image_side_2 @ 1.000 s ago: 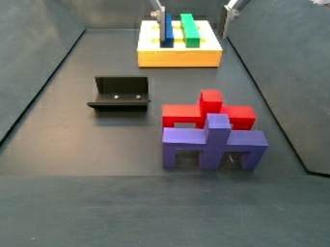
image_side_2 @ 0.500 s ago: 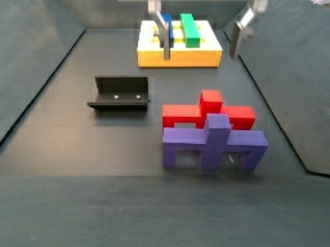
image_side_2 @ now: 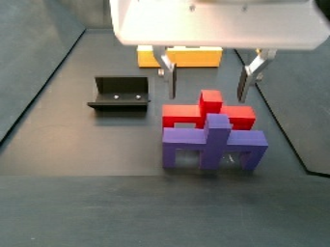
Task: Pick up the purple object. Move up. Move to above the board. Insert the purple object.
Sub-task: Pick up the purple object.
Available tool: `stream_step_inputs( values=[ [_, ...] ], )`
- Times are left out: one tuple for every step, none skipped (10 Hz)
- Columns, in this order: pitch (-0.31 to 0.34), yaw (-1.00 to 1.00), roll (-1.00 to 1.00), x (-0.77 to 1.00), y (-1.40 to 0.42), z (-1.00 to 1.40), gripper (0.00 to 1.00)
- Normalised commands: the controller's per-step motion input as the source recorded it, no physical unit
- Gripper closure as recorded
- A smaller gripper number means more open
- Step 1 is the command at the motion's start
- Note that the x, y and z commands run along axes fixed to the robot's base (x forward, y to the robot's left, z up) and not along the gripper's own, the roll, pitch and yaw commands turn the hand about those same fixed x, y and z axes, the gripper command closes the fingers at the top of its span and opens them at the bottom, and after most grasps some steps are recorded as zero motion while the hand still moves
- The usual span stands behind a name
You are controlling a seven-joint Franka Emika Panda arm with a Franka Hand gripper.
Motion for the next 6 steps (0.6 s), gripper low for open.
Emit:
stream_step_inputs(
  values=[
    [-0.087,-0.15,-0.04,-0.31,0.09,-0.37,0.0],
    [-0.131,-0.13,-0.08,-0.33,0.09,-0.25,0.0],
    [-0.136,-0.13,-0.08,-0.34,0.1,-0.26,0.0],
    [-0.153,-0.11,-0.08,-0.32,0.08,-0.25,0.0],
    [-0.149,-0.08,-0.08,-0.25,0.04,-0.23,0.0],
    [-0.143,-0.07,-0.09,-0.25,0.08,-0.22,0.0]
  ],
)
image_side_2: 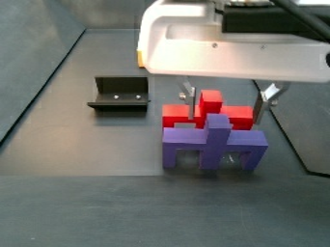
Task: Pick up the purple object. Move up. Move to above the board. Insert the purple object.
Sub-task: Pick up the purple object.
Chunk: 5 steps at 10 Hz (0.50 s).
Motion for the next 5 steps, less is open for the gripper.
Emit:
stream_step_inputs(
  values=[
    [-0.137,-0.01,-0.1,-0.19,0.13,-0.2,0.0],
    [-0.057,0.01,-0.09,0.0,0.16,-0.19,0.0],
    [-0.034,0.11,-0.07,0.04,0.16,-0.2,0.0],
    [0.0,0.2,0.0,0.13,0.0,-0.06,0.0],
    [0.0,0.21,0.0,0.11,0.0,-0.08,0.0]
  ],
)
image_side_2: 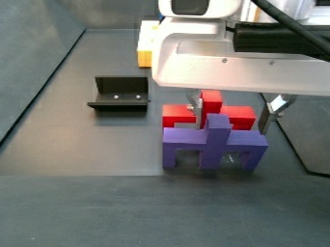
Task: Pick up the purple object. Move up. Move to above the board. Insert the purple object.
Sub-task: Pick up the purple object.
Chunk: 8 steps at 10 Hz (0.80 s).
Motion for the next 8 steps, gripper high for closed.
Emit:
stream_step_inputs(
  values=[
    [-0.007,0.17,-0.01,0.01,0.0,-0.14,0.0],
    [0.0,0.2,0.0,0.07,0.0,-0.11,0.0],
    [0.0,0.17,0.0,0.11,-0.05,-0.11,0.0],
    [0.0,0.15,0.0,0.08,-0.02,-0.14,0.0],
    [0.0,0.15,0.0,0.12,-0.01,-0.1,0.0],
    [-0.004,0.13,-0.01,0.07,0.0,-0.11,0.0],
    [0.0,0.18,0.0,0.09,0.0,-0.08,0.0],
    [0.0,0.16,-0.01,0.07,0.0,-0.02,0.0]
  ],
)
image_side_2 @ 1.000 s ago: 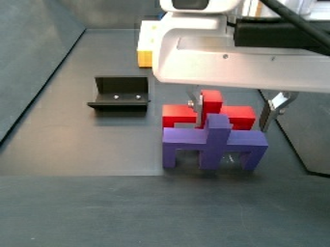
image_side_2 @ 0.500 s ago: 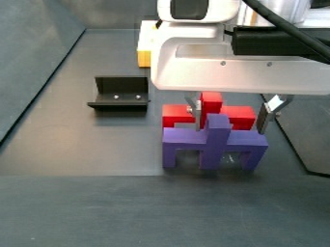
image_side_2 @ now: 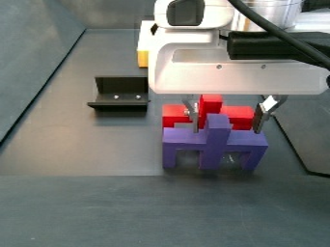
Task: Pick up the purple object. Move up. Move to above the board. Insert the purple object.
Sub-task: Pick up the purple object.
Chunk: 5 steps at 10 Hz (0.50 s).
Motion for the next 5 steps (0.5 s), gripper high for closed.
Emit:
stream_step_inputs(
  values=[
    [0.0,0.0,0.0,0.0,0.0,0.0,0.0],
    [0.0,0.0,0.0,0.0,0.0,0.0,1.0],
    [0.0,0.0,0.0,0.0,0.0,0.0,1.0],
    [0.0,0.0,0.0,0.0,0.0,0.0,1.0],
    [0.0,0.0,0.0,0.0,0.0,0.0,1.0]
  ],
)
